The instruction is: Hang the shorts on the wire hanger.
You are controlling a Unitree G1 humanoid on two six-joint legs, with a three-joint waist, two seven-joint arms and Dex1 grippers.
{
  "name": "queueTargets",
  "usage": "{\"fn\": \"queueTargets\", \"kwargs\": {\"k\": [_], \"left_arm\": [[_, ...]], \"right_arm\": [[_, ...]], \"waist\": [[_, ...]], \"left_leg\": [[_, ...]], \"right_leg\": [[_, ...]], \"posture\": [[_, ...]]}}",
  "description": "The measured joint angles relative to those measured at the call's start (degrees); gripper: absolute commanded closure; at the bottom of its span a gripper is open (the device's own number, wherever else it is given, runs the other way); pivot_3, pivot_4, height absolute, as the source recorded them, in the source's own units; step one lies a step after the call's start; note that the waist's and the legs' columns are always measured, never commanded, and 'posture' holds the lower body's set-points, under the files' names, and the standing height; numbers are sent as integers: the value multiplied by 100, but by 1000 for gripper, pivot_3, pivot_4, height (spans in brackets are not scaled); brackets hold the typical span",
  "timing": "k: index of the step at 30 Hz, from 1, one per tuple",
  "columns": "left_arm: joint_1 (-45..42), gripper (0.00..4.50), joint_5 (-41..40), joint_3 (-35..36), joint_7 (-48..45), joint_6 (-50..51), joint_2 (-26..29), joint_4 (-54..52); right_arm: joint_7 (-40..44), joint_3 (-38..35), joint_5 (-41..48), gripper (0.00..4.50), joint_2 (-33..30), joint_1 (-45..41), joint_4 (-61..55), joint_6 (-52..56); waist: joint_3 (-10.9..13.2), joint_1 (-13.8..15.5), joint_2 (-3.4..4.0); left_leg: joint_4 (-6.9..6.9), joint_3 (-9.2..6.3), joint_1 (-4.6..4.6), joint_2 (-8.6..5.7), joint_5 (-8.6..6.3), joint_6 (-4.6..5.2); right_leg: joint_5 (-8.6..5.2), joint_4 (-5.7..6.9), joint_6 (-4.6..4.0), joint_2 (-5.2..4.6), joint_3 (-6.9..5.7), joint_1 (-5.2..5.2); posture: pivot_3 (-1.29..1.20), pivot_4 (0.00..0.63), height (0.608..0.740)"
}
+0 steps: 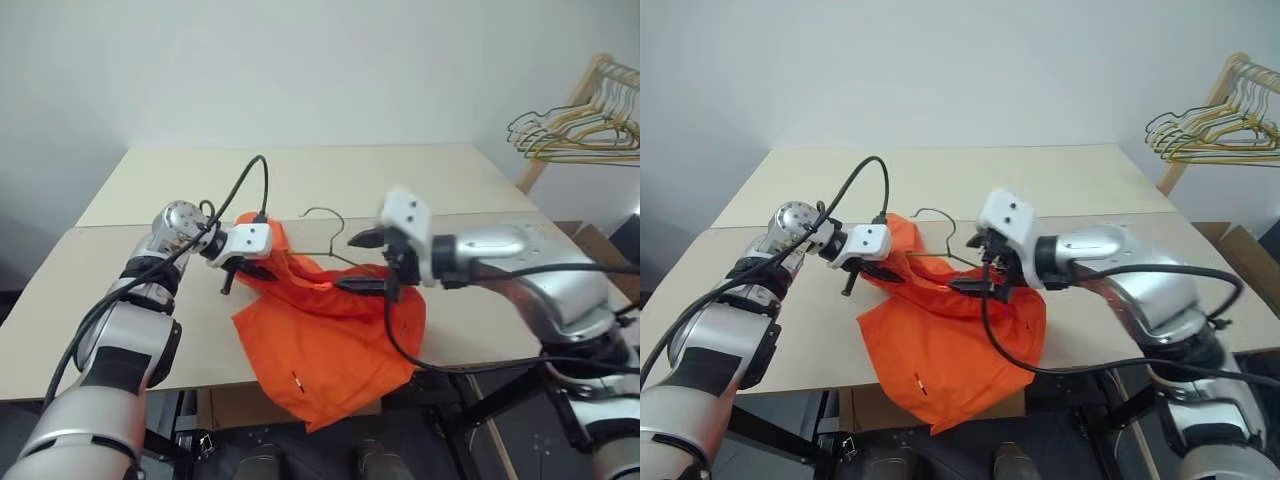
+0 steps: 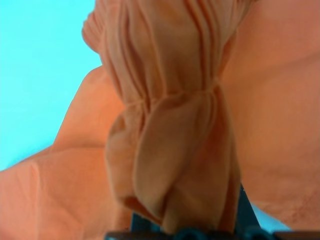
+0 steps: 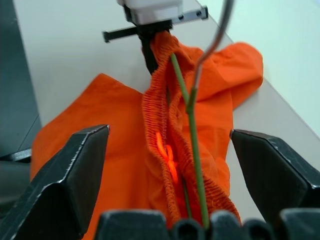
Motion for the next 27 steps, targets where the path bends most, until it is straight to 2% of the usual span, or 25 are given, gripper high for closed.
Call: {"fn": "queueTargets", "kwargs": {"k": [2,12,16,19,27], "left_arm": [[0,4500,0,3,-1,-2,-11,3],[0,4500,-1,75,-12,-4,3,3],[0,4500,-18,145,-48,-14,48,3],[-1,3678,-183,352,-275,132,43,3],[-177,1059,-783,733,-778,615,204,-150]], "right_arm": [[2,170,-135,925,138,-190,250,16],[316,260,-439,4446,365,-339,780,-67],[464,268,-548,4477,413,-338,784,-242],[555,268,-668,4500,400,-319,792,-454],[863,249,-848,4500,43,-32,867,-813]], "waist": [[0,17,0],[0,35,0],[0,33,0],[0,34,0],[0,44,0]], "left_leg": [[1,-2,-7,-1,-1,1],[2,-5,-6,1,-2,3],[4,-5,-2,2,-1,3],[5,-5,-2,3,-1,2],[3,-6,-3,0,-1,3]], "right_leg": [[1,-1,1,1,-1,-2],[1,4,2,4,-4,-3],[1,10,1,6,-4,-2],[1,10,1,6,-4,-2],[0,5,2,4,-4,-1]], "posture": [[-1,0,740],[32,0,740],[37,0,740],[37,0,740],[47,0,740]]}}
